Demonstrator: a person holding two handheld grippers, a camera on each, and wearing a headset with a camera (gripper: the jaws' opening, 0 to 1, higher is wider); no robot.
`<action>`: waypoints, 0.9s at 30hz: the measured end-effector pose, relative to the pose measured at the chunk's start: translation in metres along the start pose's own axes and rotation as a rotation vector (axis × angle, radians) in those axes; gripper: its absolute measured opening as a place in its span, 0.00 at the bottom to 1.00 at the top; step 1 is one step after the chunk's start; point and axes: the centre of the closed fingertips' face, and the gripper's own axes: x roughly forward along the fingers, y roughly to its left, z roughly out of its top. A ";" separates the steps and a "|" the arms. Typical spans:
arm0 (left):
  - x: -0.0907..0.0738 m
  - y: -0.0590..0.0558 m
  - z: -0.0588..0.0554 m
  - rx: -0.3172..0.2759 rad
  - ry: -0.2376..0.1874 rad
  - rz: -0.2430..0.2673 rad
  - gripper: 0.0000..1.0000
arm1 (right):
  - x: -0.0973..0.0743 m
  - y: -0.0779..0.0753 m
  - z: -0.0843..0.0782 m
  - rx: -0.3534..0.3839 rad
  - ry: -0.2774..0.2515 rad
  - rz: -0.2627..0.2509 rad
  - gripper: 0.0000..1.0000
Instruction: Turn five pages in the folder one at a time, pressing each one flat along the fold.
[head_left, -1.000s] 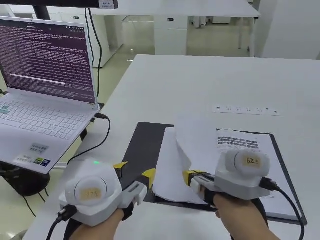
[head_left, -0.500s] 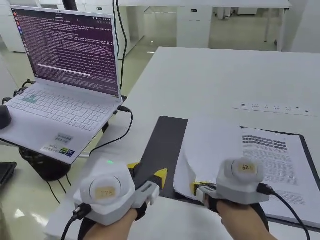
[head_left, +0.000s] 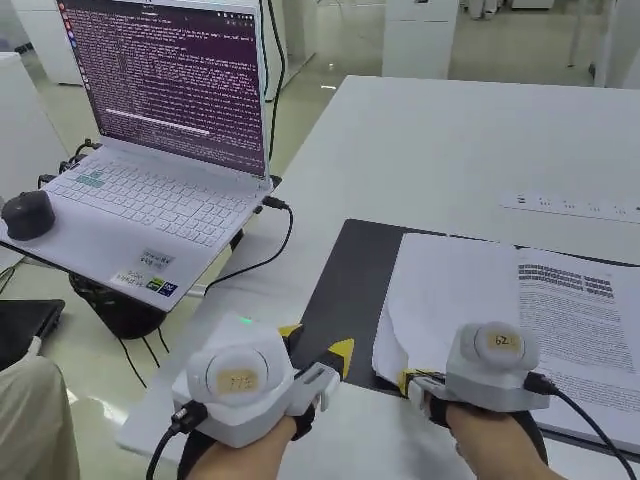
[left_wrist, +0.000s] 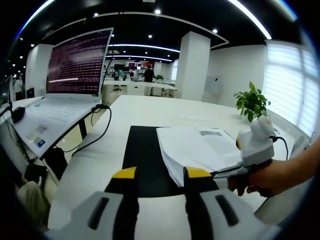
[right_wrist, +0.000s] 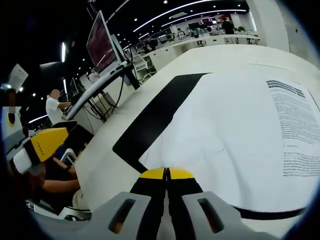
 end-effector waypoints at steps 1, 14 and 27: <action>0.000 0.000 0.000 -0.002 0.002 0.000 0.34 | 0.000 0.000 0.000 -0.001 0.001 -0.001 0.00; 0.010 -0.005 -0.010 0.007 0.042 -0.016 0.34 | 0.006 0.005 -0.002 -0.059 -0.008 0.022 0.04; 0.032 -0.018 -0.019 0.051 0.098 -0.061 0.33 | -0.008 0.016 0.001 -0.067 -0.080 0.112 0.15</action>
